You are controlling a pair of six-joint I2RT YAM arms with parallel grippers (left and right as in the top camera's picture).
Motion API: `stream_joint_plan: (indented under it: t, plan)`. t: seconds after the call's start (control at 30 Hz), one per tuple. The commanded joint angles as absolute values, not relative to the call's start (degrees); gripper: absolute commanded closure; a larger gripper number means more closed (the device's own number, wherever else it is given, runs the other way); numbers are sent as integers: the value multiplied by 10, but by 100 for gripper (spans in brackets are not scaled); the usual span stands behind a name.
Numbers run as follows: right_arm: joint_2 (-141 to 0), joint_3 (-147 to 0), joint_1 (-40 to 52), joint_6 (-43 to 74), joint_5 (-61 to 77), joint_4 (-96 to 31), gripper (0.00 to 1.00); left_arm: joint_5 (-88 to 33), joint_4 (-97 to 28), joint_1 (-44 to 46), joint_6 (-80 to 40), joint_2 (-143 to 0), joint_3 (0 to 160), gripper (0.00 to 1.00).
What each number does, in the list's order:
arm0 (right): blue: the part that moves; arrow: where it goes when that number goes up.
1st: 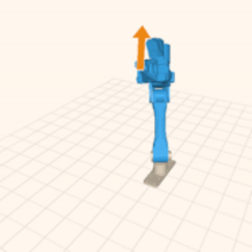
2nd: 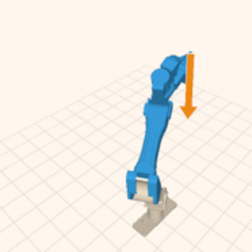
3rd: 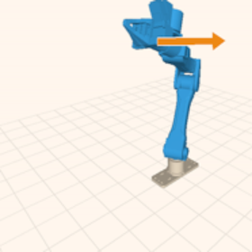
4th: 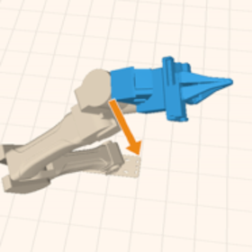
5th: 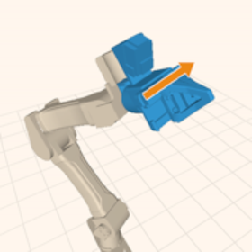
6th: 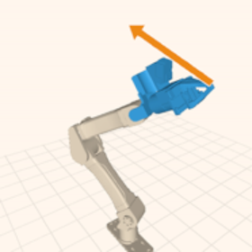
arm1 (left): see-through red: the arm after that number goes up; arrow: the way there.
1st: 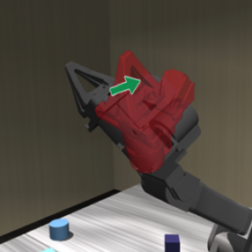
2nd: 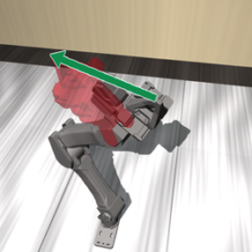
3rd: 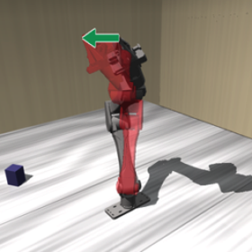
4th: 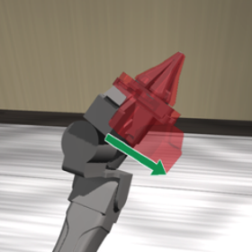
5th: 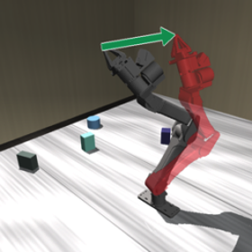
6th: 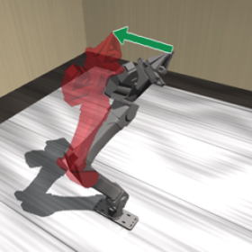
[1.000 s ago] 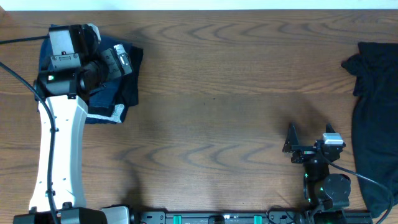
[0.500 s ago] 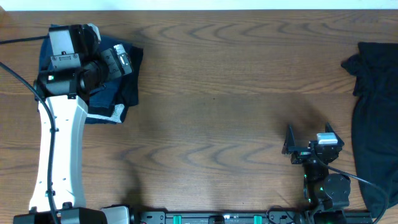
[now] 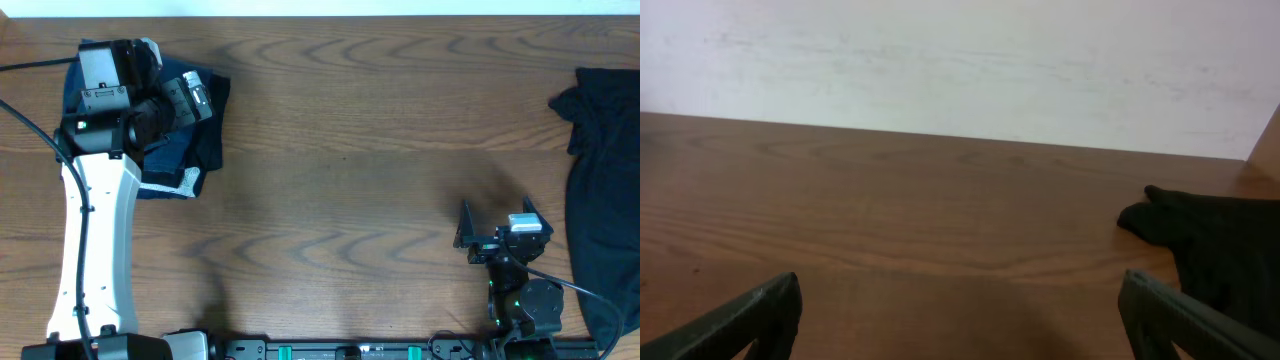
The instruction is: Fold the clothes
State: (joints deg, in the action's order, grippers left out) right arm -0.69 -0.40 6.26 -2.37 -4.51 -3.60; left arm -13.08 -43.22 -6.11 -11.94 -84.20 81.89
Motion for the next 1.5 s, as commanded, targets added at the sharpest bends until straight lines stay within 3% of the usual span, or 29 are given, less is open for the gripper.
stream_joint_plan:
  t: [0.0, 0.73, 1.07, 1.47]
  plan:
    - [-3, -3, 60, -33, -41, -39, 1, -124, -433, -60, -114, -846, 820, 2]
    - [-3, -3, 60, -33, -41, -39, 1, -124, -436, -61, -114, -827, 818, 2]
    - [-3, -3, 60, -33, -41, -39, 1, -124, -437, -39, -114, -640, 818, 2]
    - [-3, -3, 60, -33, -41, -39, 1, -124, -437, 46, -114, -371, 804, 2]
